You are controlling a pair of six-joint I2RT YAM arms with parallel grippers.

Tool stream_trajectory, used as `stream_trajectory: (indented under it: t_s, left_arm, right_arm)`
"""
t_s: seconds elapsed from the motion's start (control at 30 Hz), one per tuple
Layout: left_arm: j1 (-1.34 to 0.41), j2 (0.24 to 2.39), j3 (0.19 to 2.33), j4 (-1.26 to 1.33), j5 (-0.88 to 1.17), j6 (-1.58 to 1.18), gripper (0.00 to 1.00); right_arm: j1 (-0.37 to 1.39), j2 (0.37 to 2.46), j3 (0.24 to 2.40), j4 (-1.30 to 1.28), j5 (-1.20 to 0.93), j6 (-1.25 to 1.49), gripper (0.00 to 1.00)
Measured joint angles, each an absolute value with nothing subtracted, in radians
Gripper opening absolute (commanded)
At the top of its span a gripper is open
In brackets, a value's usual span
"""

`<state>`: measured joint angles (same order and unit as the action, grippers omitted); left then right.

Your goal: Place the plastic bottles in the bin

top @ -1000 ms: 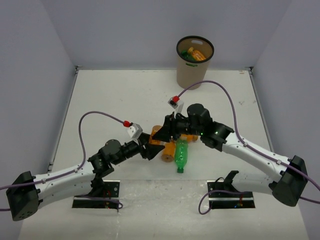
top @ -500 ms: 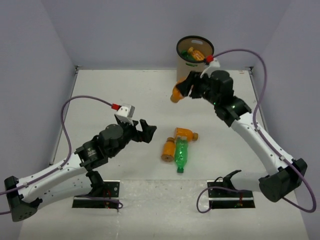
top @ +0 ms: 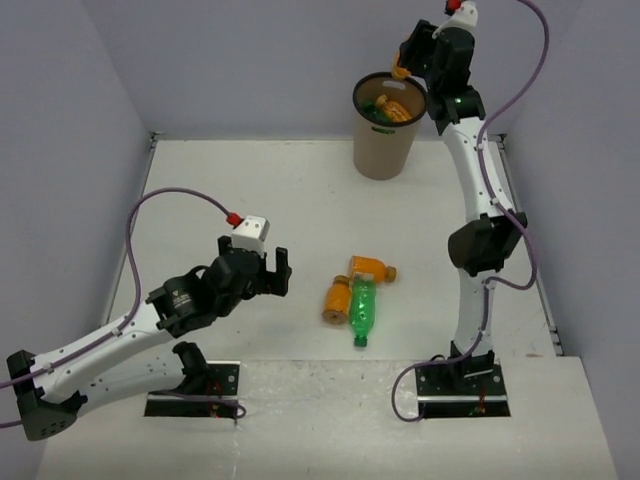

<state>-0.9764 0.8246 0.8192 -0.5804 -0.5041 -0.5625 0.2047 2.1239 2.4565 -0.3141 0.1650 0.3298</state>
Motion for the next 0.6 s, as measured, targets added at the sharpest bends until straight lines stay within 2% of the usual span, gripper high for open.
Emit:
stream_trajectory:
  t_s: [0.03, 0.07, 0.1, 0.13, 0.43, 0.5, 0.6]
  left_arm:
    - [-0.976, 0.827, 0.813, -0.59, -0.502, -0.565, 1.0]
    - [-0.976, 0.831, 0.809, -0.595, -0.501, -0.566, 1.0]
    - [-0.976, 0.834, 0.808, -0.598, -0.5, -0.566, 1.0]
    - [-0.976, 0.837, 0.808, -0.598, -0.499, -0.566, 1.0]
    - [-0.989, 0.931, 0.836, -0.585, -0.429, -0.57, 1.0]
    - [-1.007, 1.0, 0.855, -0.567, -0.422, -0.587, 1.0]
    - [-1.039, 1.123, 0.881, -0.532, -0.421, -0.614, 1.0]
  right_arm:
    - [0.199, 2.173, 2.499, -0.32, 0.163, 0.319, 0.51]
    - [0.195, 2.201, 2.507, -0.326, 0.161, 0.311, 0.68]
    - [0.193, 2.223, 2.502, -0.337, 0.159, 0.307, 0.79]
    - [0.192, 2.234, 2.486, -0.343, 0.157, 0.303, 0.99]
    - [0.197, 2.191, 2.435, -0.433, 0.109, 0.28, 0.99]
    - [0.197, 2.109, 2.379, -0.46, 0.082, 0.287, 0.99]
    - [0.197, 1.895, 2.186, -0.497, 0.019, 0.311, 0.99]
